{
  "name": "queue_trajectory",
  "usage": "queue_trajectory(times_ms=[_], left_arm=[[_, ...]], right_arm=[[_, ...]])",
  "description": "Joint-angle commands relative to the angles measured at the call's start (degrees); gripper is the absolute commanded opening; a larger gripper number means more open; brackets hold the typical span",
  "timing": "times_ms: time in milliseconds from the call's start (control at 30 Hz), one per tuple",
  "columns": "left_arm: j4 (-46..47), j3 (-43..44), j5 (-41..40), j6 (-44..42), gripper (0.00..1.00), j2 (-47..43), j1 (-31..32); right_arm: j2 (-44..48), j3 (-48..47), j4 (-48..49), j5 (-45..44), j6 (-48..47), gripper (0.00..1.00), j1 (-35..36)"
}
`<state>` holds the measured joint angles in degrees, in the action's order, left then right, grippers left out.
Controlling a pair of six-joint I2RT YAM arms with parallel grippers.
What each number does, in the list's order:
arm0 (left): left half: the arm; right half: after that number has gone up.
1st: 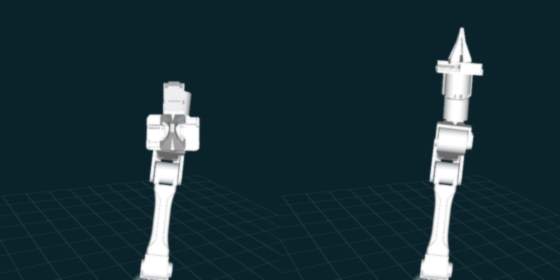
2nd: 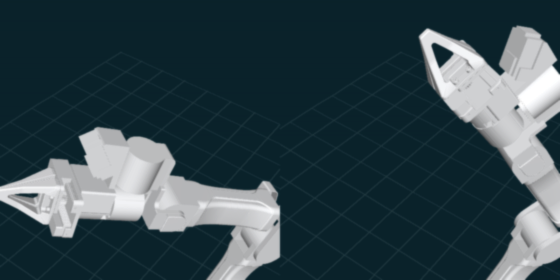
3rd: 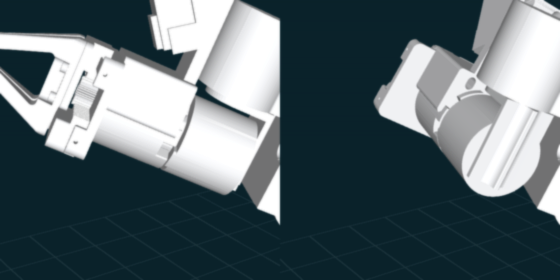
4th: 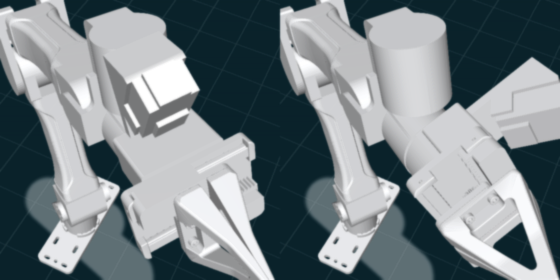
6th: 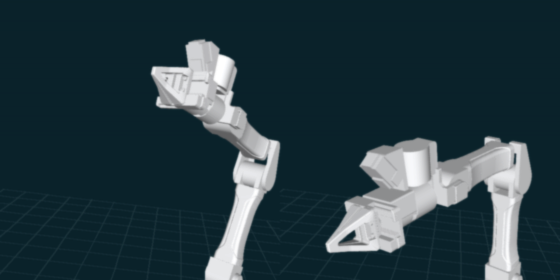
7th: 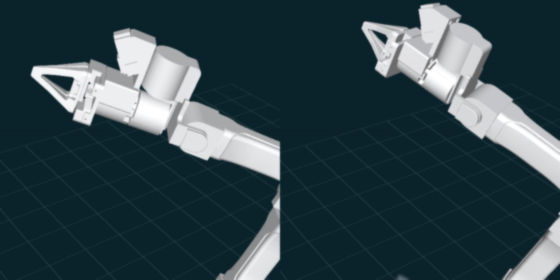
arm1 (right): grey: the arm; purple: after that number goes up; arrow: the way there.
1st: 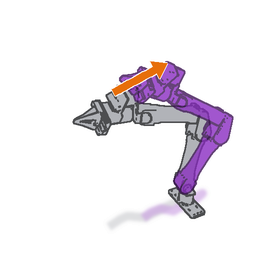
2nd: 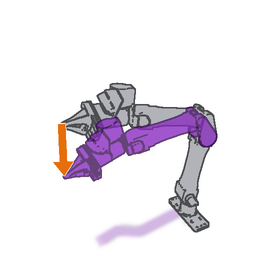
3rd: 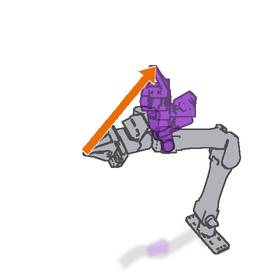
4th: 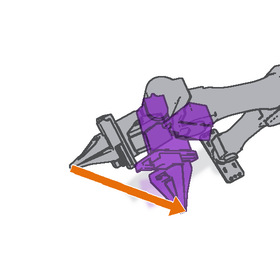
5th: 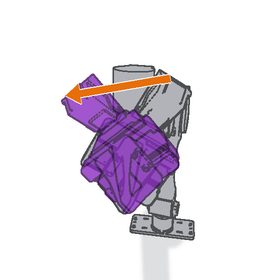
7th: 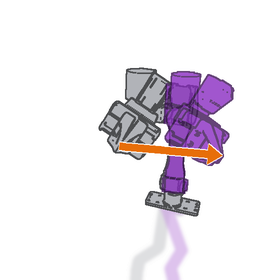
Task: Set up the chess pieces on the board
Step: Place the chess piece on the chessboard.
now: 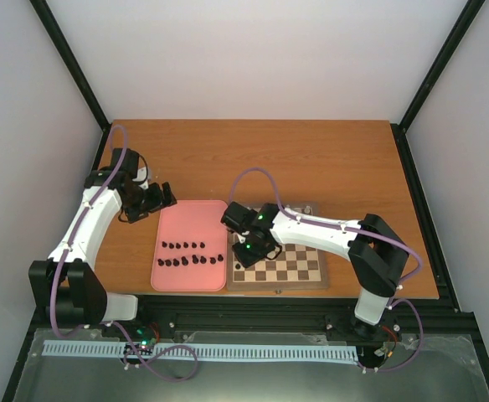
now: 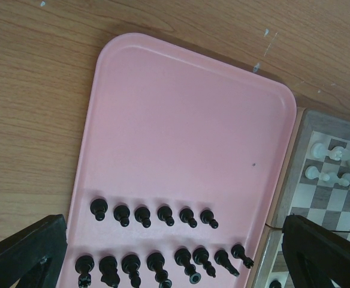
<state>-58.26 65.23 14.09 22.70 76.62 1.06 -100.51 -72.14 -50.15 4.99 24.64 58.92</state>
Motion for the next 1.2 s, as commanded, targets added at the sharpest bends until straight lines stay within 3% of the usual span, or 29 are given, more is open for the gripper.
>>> queue_trajectory(times_ms=[0,567,1167], left_arm=[[0.8,-0.1,0.7,0.5,1.00,-0.8,-0.3],[0.5,0.2,0.5,0.4,1.00,-0.6,-0.3],[0.7,0.1,0.6,0.4,1.00,-0.5,-0.3]], right_arm=[[-1.3,0.6,0.5,0.2,-0.1,0.06,0.5],[-2.7,1.3,0.8,0.3,-0.5,0.07,0.6],[-3.3,1.2,1.0,1.4,-1.1,0.16,0.7]])
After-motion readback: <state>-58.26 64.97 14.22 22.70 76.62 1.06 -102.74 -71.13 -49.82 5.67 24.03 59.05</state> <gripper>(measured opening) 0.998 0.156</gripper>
